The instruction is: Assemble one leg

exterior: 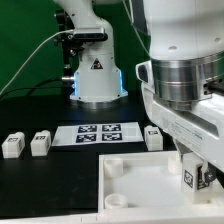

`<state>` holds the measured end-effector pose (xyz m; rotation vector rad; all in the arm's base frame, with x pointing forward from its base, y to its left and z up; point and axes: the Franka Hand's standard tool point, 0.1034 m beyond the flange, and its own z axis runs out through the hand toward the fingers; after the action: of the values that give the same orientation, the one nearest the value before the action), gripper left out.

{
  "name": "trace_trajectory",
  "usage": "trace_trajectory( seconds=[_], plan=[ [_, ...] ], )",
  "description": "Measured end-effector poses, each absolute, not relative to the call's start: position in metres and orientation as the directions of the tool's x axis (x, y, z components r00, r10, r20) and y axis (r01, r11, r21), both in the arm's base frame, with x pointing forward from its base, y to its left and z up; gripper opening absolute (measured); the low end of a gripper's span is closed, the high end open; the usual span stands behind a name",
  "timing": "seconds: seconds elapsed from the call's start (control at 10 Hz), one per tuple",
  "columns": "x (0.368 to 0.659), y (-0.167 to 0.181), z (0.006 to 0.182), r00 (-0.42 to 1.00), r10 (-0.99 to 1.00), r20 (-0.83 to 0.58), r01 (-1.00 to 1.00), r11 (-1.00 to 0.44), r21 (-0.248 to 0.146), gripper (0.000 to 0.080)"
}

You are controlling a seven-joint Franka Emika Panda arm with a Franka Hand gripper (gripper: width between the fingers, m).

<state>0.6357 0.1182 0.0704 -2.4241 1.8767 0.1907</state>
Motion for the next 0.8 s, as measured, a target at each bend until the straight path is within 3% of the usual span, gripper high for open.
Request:
trace_trajectory(
  seconds=[0.1, 0.4, 0.6, 0.8],
  plan=[
    [0.6367, 0.1173, 0.0708, 0.067, -0.988, -0.140, -0.996, -0.074, 0.043, 0.0291],
    [0.6378, 0.1180, 0.0716, -0.259, -0.958, -0.125, -0.965, 0.250, 0.081, 0.0294],
    [0.6383, 0.1176, 0.0724, -0.345, -0.932, -0.107, -0.938, 0.337, 0.084, 0.0294],
    [0.6365, 0.1180, 0.0710, -0.322, -0.941, -0.106, -0.945, 0.314, 0.086, 0.0298]
  ],
)
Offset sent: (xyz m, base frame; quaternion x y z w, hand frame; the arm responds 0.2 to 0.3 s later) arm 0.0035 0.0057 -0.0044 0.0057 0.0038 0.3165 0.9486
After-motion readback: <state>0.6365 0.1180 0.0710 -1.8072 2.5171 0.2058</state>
